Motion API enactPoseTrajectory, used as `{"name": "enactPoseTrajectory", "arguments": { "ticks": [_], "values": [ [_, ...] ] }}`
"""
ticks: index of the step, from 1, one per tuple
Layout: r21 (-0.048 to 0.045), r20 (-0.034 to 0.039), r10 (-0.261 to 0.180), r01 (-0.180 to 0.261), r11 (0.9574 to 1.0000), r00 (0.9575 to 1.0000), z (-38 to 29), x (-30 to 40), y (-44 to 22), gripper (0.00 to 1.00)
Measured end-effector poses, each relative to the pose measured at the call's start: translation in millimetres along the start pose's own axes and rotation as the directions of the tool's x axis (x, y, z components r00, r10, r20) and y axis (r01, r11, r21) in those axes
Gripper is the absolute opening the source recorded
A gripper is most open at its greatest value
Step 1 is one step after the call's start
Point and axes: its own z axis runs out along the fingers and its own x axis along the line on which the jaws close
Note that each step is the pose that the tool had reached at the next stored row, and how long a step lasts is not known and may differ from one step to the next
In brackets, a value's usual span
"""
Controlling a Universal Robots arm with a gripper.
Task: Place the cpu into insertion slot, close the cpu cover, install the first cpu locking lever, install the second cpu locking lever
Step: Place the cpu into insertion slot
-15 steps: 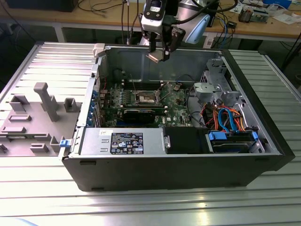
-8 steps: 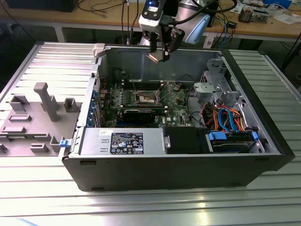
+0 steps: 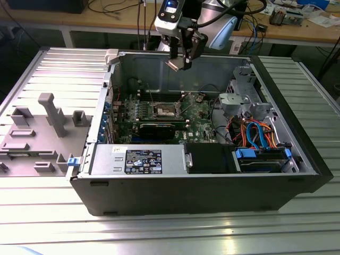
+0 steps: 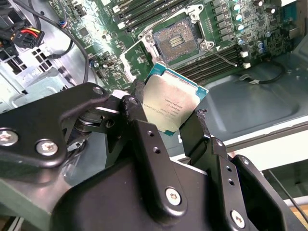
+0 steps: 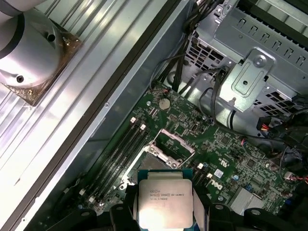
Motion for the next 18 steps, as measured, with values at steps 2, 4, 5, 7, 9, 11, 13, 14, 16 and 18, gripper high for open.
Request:
{"name": "enactPoseTrajectory", "arguments": {
  "ticks": [2,4,5,7,9,11,13,14,16,18],
  "values": [
    [-0.0001,0.0008,0.009,-0.009,1.0000,1.0000,0.1,0.0,0.0,0.54],
    [-0.0003,0.0017,0.019,-0.019,0.9998,0.9998,0.1,0.0,0.0,0.54],
    [-0.0005,0.0021,0.024,-0.024,0.9997,0.9997,0.2,0.0,0.0,0.54],
    [-0.0006,0.0028,0.032,-0.032,0.9995,0.9995,0.2,0.0,0.0,0.54],
    [-0.0006,0.0032,0.036,-0.036,0.9993,0.9993,0.2,0.0,0.0,0.54],
    [-0.0007,0.0032,0.037,-0.037,0.9993,0.9993,0.3,0.0,0.0,0.54],
    [-0.0007,0.0032,0.037,-0.037,0.9993,0.9993,0.3,0.0,0.0,0.54],
    [-0.0007,0.0032,0.037,-0.037,0.9993,0.9993,0.3,0.0,0.0,0.54],
    [-0.0007,0.0032,0.037,-0.037,0.9993,0.9993,0.3,0.0,0.0,0.54],
    [-0.0007,0.0033,0.037,-0.037,0.9993,0.9993,0.3,0.0,0.0,0.54]
  ]
}}
